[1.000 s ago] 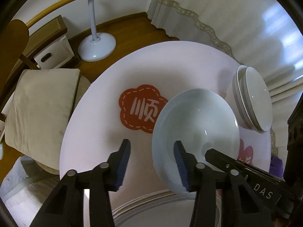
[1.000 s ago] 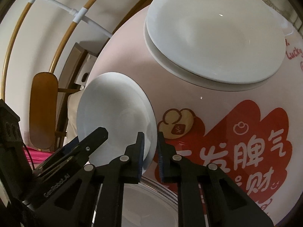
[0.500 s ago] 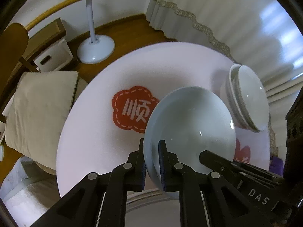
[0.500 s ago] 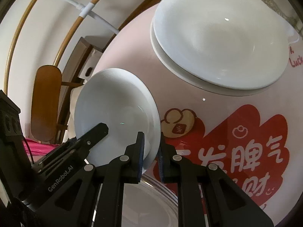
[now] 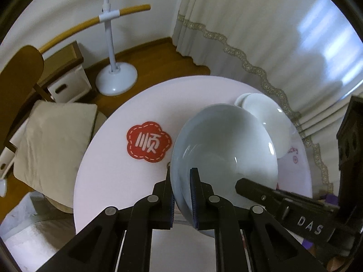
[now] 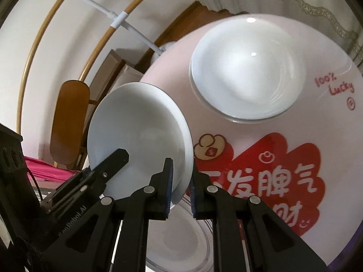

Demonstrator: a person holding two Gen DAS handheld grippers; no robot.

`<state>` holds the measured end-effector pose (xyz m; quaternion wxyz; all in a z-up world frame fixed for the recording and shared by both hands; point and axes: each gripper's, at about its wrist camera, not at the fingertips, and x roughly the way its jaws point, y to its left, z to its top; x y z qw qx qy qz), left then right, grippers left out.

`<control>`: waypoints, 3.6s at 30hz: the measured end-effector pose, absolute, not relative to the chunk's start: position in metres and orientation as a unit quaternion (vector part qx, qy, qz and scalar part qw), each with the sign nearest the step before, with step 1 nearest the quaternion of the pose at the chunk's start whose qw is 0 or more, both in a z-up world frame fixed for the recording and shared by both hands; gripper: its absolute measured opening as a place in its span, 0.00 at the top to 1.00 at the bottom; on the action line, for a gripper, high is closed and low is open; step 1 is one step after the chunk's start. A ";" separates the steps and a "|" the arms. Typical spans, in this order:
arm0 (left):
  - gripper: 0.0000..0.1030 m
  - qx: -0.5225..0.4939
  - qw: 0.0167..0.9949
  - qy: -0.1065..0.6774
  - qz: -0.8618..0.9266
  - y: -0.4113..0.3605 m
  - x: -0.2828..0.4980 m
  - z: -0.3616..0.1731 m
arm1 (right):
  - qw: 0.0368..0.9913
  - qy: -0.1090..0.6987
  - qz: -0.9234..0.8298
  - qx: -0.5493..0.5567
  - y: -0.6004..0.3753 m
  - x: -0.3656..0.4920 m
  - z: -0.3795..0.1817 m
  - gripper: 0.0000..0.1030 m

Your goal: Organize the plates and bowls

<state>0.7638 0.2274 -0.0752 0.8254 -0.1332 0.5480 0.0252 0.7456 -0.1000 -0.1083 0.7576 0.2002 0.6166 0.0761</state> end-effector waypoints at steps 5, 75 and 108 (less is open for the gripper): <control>0.92 -0.141 0.835 0.532 0.017 0.209 0.758 -0.058 | 0.771 0.599 0.083 0.197 -0.120 0.742 -0.083 0.88; 0.90 -0.133 0.824 0.550 -0.032 0.142 0.883 -0.126 | 0.725 0.614 -0.021 0.312 -0.225 0.810 -0.105 0.85; 0.94 -0.149 0.831 0.535 -0.035 0.149 0.877 -0.120 | 0.692 0.640 -0.020 0.334 -0.228 0.808 -0.101 0.82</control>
